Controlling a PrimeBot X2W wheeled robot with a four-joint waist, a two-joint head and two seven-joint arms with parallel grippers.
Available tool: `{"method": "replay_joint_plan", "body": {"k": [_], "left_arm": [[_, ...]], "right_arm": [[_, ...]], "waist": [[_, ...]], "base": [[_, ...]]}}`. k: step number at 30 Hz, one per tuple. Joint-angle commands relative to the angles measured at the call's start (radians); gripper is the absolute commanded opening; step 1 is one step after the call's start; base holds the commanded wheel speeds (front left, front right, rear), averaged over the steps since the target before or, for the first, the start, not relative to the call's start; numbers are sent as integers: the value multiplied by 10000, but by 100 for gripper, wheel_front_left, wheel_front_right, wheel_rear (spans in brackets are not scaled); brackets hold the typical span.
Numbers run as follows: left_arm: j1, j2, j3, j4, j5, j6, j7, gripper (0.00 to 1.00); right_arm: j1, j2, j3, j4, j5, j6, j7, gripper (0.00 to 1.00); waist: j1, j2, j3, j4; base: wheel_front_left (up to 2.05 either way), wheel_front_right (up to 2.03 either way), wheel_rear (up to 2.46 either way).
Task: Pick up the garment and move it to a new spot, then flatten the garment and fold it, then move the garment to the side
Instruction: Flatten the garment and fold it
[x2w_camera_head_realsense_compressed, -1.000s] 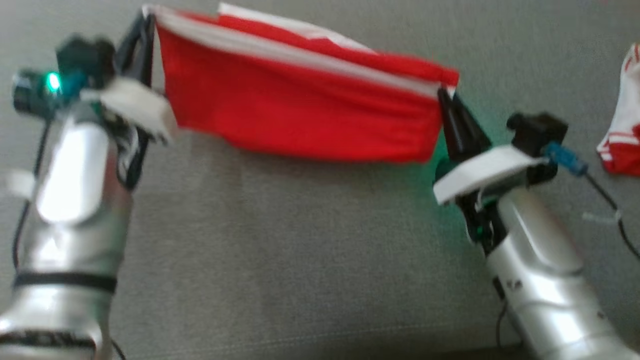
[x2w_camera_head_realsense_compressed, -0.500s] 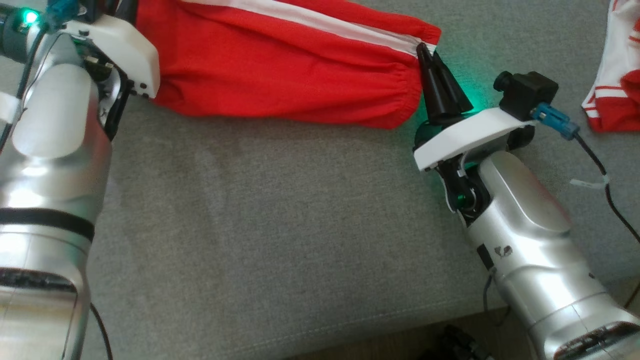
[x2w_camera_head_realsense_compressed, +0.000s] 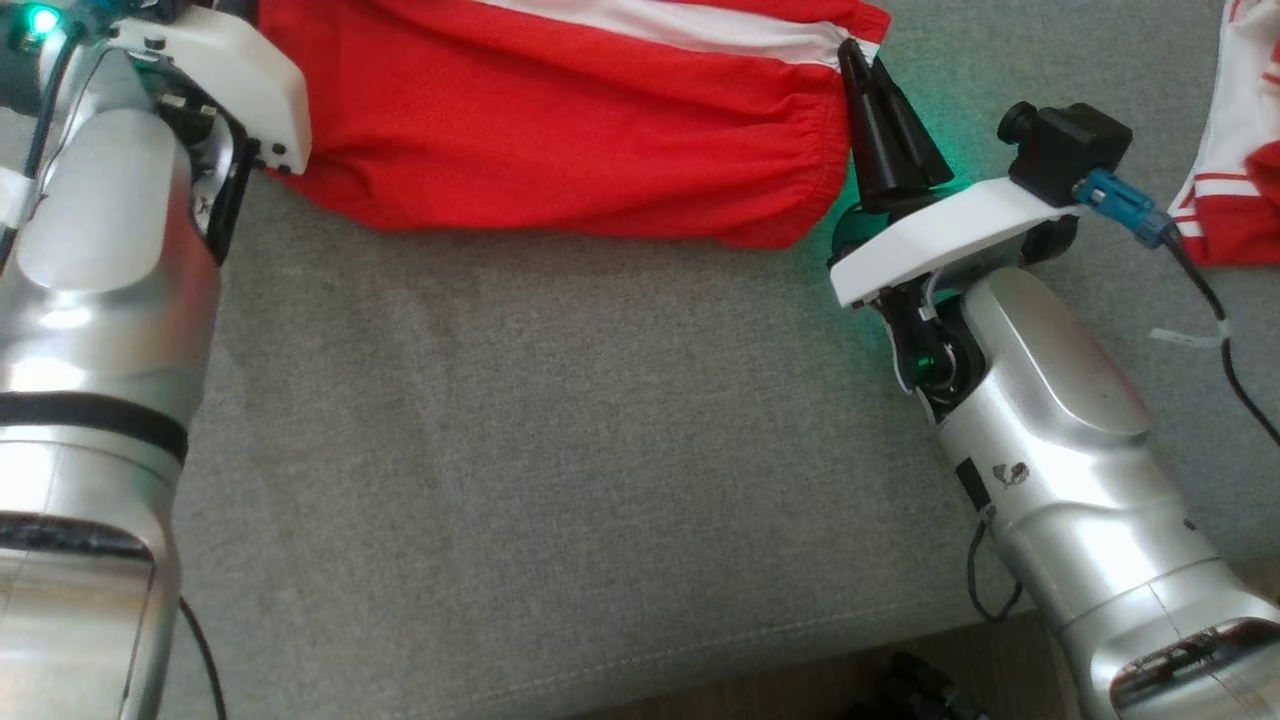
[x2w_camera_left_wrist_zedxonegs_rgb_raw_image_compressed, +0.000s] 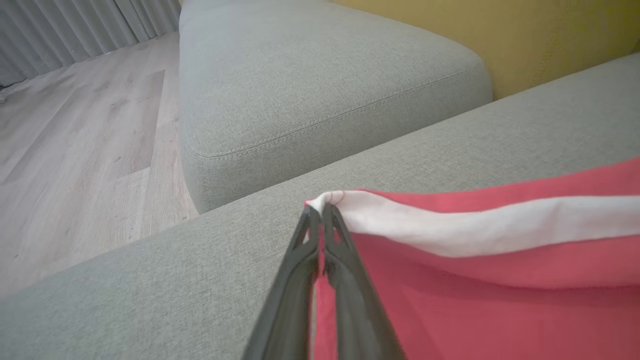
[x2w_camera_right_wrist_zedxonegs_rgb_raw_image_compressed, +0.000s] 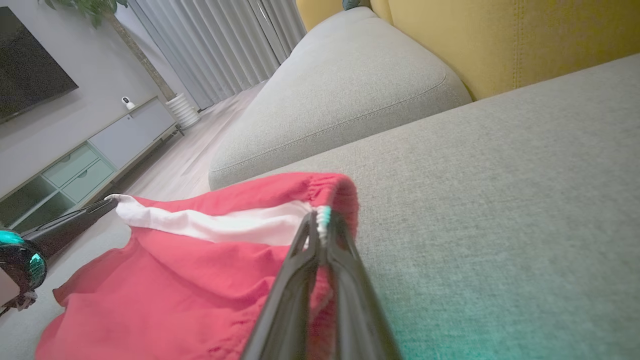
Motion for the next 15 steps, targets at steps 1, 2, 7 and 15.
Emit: {"method": "replay_joint_plan", "body": {"k": [1, 2, 7, 15], "left_arm": [[-284, 273, 261, -271, -191, 91, -118, 100], [-207, 248, 319, -316, -258, 123, -119, 100], [406, 80, 621, -618, -578, 353, -122, 100], [1701, -331, 1160, 23, -1266, 611, -123, 100]], "right_arm": [[-10, 160, 33, -270, -105, 63, -107, 100], [0, 160, 9, -303, -197, 63, -107, 100], [309, 160, -761, -705, -1223, 63, -107, 100], [1522, 160, -1876, -1334, -2107, 63, -108, 100]], "waist": [[-1, 0, -22, 25], [-1, 0, -50, 34], [-1, 0, -249, 116], [-1, 0, -595, 183]], "base": [[0, 0, 0], [0, 0, 0], [0, 0, 0], [0, 0, 0]]}}
